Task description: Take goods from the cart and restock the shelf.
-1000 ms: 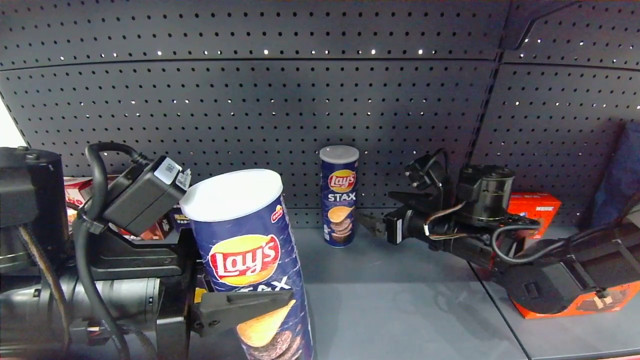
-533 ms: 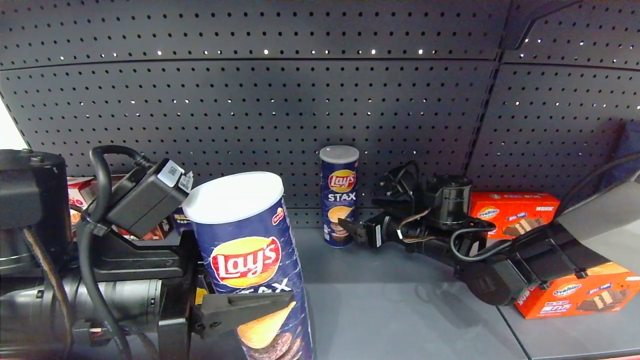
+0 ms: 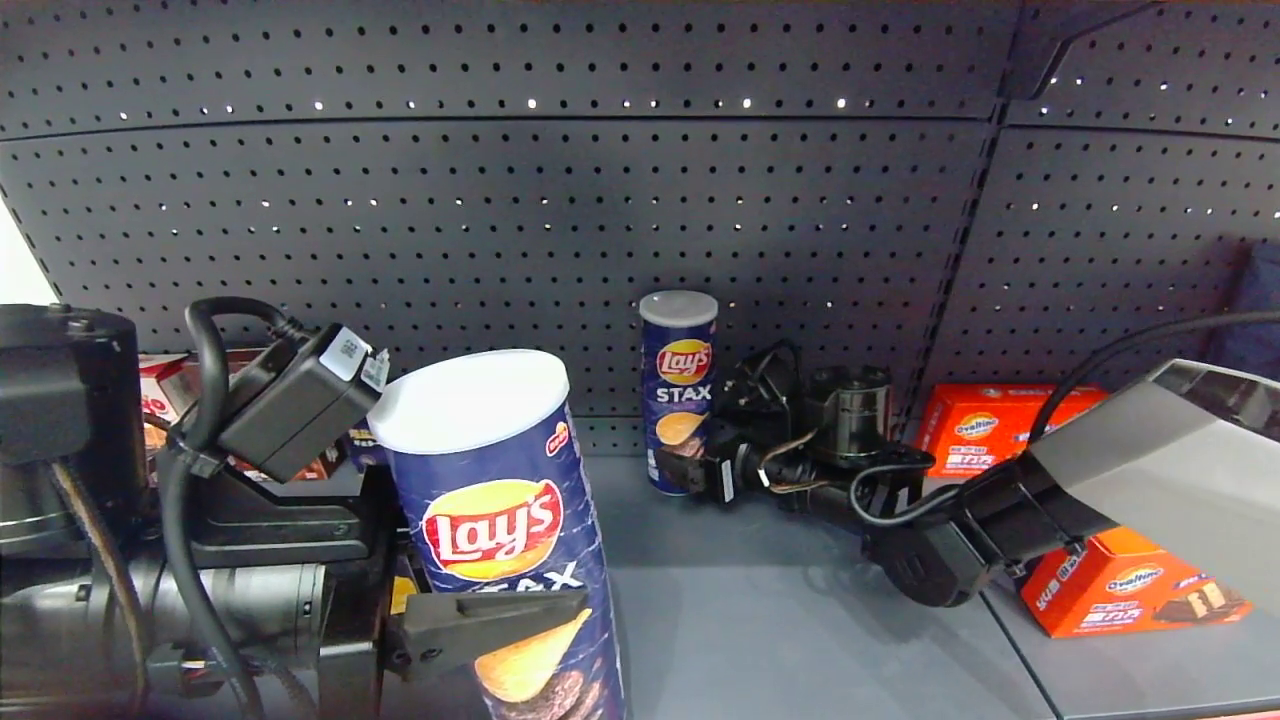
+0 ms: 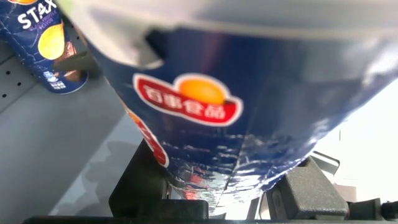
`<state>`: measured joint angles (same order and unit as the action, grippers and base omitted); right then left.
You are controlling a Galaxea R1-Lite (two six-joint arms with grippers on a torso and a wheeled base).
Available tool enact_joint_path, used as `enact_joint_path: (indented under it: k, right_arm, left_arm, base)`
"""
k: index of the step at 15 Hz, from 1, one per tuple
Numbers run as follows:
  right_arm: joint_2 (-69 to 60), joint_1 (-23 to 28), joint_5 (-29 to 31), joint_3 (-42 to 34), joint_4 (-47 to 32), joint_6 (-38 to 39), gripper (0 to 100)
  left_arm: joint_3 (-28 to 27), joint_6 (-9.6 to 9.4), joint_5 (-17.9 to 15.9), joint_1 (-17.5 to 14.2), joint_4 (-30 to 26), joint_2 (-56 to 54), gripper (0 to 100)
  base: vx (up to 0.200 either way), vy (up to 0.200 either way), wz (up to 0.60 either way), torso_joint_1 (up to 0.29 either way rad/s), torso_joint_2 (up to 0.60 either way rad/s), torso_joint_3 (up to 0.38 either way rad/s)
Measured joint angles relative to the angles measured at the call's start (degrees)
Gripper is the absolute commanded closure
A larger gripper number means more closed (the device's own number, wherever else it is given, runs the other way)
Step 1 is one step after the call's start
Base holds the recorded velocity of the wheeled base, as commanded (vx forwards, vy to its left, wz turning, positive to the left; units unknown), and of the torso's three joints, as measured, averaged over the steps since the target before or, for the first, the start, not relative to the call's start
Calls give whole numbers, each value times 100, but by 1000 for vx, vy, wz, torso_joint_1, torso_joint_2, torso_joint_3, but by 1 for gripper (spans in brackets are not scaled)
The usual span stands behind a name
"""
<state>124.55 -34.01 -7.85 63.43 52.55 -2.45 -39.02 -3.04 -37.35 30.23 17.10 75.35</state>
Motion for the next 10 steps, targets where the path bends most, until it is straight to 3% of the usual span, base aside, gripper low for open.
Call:
enact_joint_path:
  k: [10]
  right_arm:
    - [375,-33,38,360,0,27,0]
  left_arm:
    - [57,4,10,0,11,-2,100]
  base:
    - [0,0,0,0,0,0]
